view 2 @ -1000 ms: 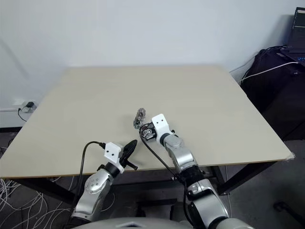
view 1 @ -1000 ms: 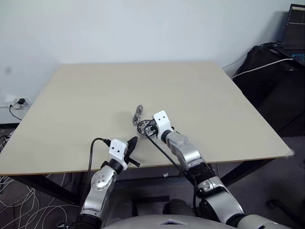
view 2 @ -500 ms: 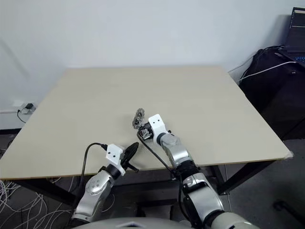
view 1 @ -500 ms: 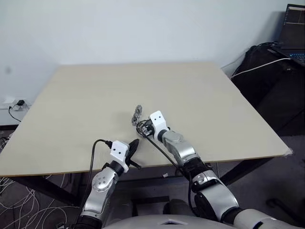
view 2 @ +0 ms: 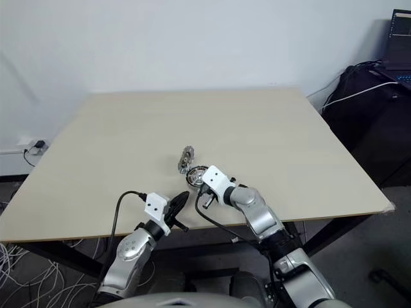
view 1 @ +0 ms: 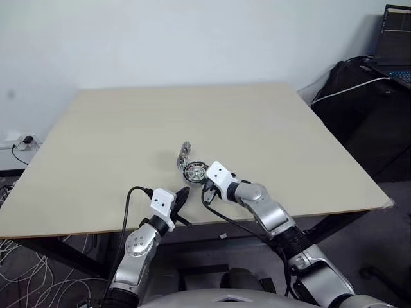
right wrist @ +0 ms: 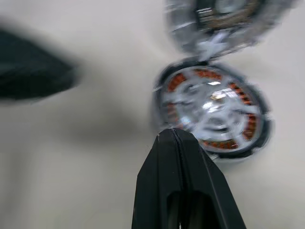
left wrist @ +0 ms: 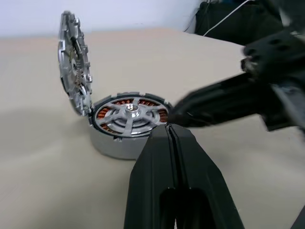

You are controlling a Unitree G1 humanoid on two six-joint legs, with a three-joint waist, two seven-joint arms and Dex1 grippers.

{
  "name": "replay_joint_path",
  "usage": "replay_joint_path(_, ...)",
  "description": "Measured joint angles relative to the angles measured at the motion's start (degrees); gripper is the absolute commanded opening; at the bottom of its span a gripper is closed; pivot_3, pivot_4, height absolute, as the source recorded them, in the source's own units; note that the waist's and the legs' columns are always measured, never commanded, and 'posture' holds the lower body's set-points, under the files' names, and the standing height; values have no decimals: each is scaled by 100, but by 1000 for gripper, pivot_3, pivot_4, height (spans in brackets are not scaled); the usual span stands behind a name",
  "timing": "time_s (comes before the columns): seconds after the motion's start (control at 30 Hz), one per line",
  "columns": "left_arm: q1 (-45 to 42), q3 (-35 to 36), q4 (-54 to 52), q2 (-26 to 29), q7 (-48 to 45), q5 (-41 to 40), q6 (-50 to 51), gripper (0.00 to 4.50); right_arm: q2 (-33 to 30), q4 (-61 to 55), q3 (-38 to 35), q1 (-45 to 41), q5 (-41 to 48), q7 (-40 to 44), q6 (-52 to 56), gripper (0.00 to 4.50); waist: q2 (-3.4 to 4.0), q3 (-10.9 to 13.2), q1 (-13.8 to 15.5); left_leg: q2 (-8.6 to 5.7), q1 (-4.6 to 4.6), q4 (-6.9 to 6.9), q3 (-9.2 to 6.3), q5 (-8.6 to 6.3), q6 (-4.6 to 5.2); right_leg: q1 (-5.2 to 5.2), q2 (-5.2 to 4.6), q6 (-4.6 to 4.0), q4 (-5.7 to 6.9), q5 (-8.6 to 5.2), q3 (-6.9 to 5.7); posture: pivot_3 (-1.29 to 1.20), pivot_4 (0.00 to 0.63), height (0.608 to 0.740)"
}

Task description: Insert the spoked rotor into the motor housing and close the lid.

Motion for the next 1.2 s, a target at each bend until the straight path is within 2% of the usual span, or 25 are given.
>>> replay_joint_path(0.1,-4,0,13,-4,-16,-8,3,0,-139,-88,199,-3,-86,282,9,856,-2,2,11,2,0,0,-3,0,-1,-1,0,-3,2,-2,-3,0,0,740)
replay_joint_path(0.3,-13,2,23,-13,-67,-10,18,0,-149,9,387,-349,-347,441,-112,2797,-12,8,44,-1,-2,2,-2,0,-1,-1,1,-3,1,-2,-3,0,0,740)
replay_joint_path(0.57,-13,19,30,-25,-55,-10,49,0,-181,664,795,-826,-895,596,-680,2797,-19,13,49,-4,-5,2,-2,0,-1,-2,0,-4,-1,-1,-4,0,0,740)
replay_joint_path(1.2,0,28,120,-118,-29,-8,101,0,-12,1916,900,-1415,-1393,858,-1366,2797,-19,14,47,-3,-4,1,-2,0,-1,-2,-12,-4,1,-1,-3,0,0,740)
